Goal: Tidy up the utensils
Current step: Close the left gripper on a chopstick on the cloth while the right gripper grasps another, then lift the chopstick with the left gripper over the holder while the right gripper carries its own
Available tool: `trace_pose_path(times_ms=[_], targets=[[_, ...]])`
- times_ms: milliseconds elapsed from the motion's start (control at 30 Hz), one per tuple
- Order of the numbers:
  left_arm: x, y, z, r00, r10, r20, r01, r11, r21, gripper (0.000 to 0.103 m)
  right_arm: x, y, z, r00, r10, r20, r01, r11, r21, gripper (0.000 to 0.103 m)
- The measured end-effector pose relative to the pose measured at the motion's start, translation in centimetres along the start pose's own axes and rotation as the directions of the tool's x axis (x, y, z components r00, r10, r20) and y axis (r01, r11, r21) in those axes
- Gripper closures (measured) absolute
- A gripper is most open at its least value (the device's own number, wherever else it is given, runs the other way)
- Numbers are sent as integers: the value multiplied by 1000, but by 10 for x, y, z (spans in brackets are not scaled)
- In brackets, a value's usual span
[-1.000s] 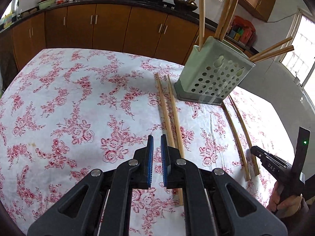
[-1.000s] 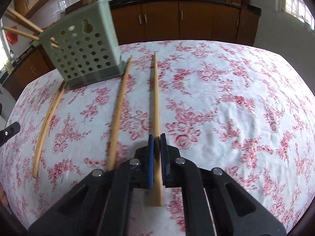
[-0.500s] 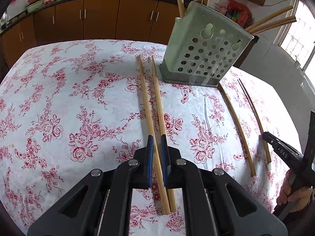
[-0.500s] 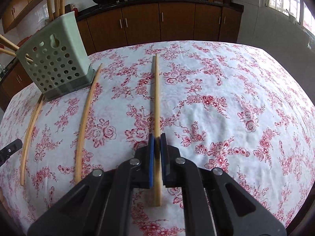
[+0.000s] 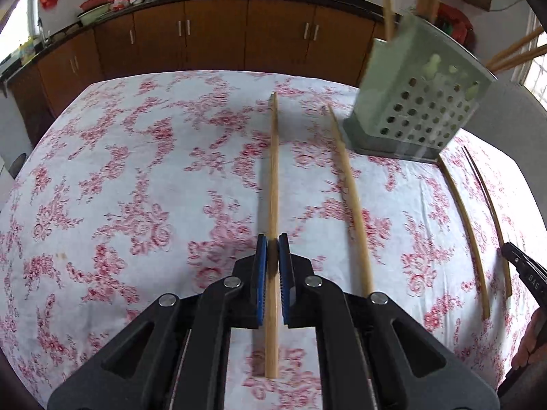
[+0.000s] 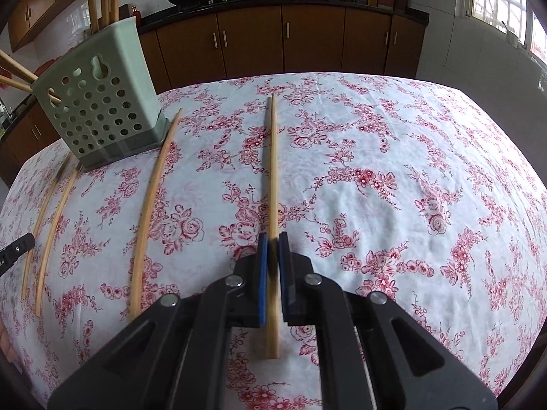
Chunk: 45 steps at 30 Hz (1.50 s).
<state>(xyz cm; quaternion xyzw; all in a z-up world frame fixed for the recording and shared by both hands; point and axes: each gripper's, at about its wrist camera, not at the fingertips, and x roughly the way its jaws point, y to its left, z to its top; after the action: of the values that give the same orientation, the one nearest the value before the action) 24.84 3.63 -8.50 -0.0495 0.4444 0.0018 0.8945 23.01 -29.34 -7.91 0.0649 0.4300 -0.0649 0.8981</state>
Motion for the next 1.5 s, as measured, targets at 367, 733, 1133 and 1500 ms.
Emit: trace_pose_path(times_ms=[367, 733, 1133, 1500], targets=[[1, 25, 1, 1000, 4, 25, -5, 1000, 30, 95, 11, 9, 14, 1000, 15, 10, -15, 999, -34, 95], [-3, 23, -5, 999, 5, 45, -7, 999, 47, 93, 11, 7, 12, 1000, 21, 19, -20, 999, -38, 95], [-2, 20, -4, 999, 15, 44, -17, 998, 64, 90, 11, 8, 12, 1000, 18, 20, -17, 999, -40, 94], [-2, 20, -4, 999, 14, 43, -17, 998, 64, 90, 11, 9, 12, 1000, 23, 17, -22, 999, -40, 94]])
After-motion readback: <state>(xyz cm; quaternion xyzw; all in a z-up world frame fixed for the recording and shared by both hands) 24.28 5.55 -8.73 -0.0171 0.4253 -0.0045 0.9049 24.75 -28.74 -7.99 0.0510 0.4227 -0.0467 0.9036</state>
